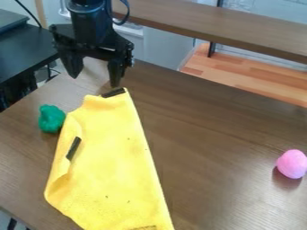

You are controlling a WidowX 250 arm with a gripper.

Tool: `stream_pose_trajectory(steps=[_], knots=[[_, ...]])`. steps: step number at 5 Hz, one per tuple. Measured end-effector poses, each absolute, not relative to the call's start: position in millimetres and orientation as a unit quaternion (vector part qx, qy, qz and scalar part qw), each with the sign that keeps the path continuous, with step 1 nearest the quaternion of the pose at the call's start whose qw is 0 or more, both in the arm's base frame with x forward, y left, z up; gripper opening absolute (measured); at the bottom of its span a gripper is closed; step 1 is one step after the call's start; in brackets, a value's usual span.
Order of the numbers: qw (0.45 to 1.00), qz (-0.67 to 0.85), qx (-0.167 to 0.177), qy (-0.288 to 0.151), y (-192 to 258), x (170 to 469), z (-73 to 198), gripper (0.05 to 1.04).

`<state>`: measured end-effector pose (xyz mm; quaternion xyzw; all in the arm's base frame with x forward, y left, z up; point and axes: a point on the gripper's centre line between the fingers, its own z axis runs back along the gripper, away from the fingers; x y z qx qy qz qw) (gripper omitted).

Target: Unfold the cloth from bottom left to top right

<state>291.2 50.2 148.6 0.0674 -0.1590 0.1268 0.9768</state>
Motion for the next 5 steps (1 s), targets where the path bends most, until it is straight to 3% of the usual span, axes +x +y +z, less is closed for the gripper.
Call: stream_pose_trajectory(steps=[1,2,4,5], knots=[[0.979,0.125,0.066,-0.144,49.1,290.8,139.5,1.0],[0.978,0.167,0.069,-0.108,79.1,289.3,114.3,1.0],[0.972,0.193,0.069,-0.116,112.6,273.0,86.6,1.0],[0.974,0.181,0.058,-0.12,105.6,258.4,55.4,1.0]])
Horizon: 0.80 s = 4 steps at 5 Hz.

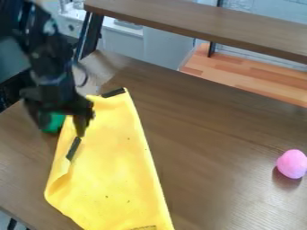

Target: Unfold the cloth from bottom left to top right

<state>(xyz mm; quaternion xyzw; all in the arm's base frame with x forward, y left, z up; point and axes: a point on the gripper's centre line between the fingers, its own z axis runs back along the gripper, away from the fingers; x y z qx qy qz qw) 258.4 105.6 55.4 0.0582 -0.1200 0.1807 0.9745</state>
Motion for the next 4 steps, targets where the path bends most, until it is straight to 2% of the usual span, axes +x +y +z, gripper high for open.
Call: stream_pose_trajectory(steps=[1,3,4], knots=[[0.973,0.179,0.064,-0.132,105.6,249.3,41.7,1.0],[0.968,0.194,0.065,-0.145,112.9,250.6,34.0,0.994],[0.966,0.208,0.065,-0.138,114.2,251.3,23.1,0.932]])
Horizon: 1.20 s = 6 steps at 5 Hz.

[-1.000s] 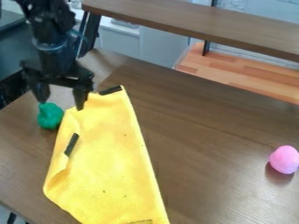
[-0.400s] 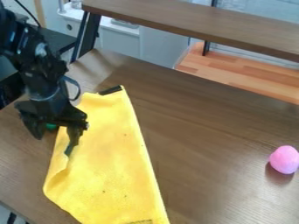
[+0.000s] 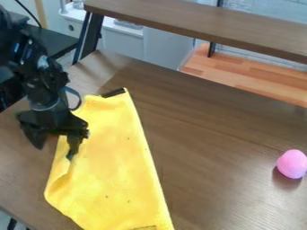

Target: Unfold the cloth from bottom left to top right

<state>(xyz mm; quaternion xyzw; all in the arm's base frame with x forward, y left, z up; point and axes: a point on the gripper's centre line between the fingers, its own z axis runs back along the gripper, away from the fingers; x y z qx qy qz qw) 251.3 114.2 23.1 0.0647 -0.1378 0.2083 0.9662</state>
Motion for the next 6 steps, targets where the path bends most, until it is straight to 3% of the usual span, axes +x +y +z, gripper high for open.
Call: stream_pose_trajectory(steps=[2,3,4,6], knots=[[0.964,0.219,0.067,-0.135,112.8,253.7,13.6,0.349],[0.966,0.219,0.052,-0.13,107.5,252.8,15.5,0.141],[0.964,0.232,0.026,-0.126,102.0,259.6,35.9,0.053],[0.964,0.246,-0.014,-0.104,69.4,295.1,63.9,0.049]])
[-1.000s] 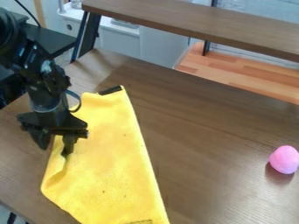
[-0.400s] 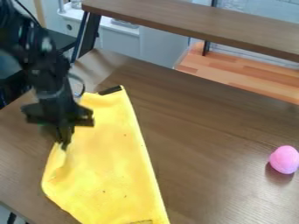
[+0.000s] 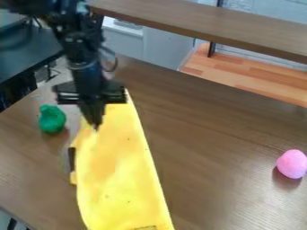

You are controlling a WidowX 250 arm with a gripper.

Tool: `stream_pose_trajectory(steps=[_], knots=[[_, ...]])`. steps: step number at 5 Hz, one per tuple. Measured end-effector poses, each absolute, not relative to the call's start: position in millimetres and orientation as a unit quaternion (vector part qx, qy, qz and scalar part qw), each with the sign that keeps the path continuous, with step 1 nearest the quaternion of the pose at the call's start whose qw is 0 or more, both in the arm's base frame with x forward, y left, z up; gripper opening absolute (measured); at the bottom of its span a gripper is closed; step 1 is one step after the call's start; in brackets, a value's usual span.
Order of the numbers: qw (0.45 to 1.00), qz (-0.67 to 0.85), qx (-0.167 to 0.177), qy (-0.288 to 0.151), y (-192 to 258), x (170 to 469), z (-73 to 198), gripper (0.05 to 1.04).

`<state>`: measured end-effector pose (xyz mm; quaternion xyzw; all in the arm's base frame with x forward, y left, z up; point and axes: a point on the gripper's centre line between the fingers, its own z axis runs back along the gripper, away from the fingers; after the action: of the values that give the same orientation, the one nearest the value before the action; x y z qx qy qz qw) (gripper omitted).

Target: Unfold the cloth from bottom left to top right

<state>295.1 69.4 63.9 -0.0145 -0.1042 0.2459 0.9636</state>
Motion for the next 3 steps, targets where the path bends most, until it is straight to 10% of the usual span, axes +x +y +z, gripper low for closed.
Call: stream_pose_trajectory(steps=[3], knots=[[0.966,0.249,-0.014,-0.061,-14.9,356.9,45.1,0.049]])
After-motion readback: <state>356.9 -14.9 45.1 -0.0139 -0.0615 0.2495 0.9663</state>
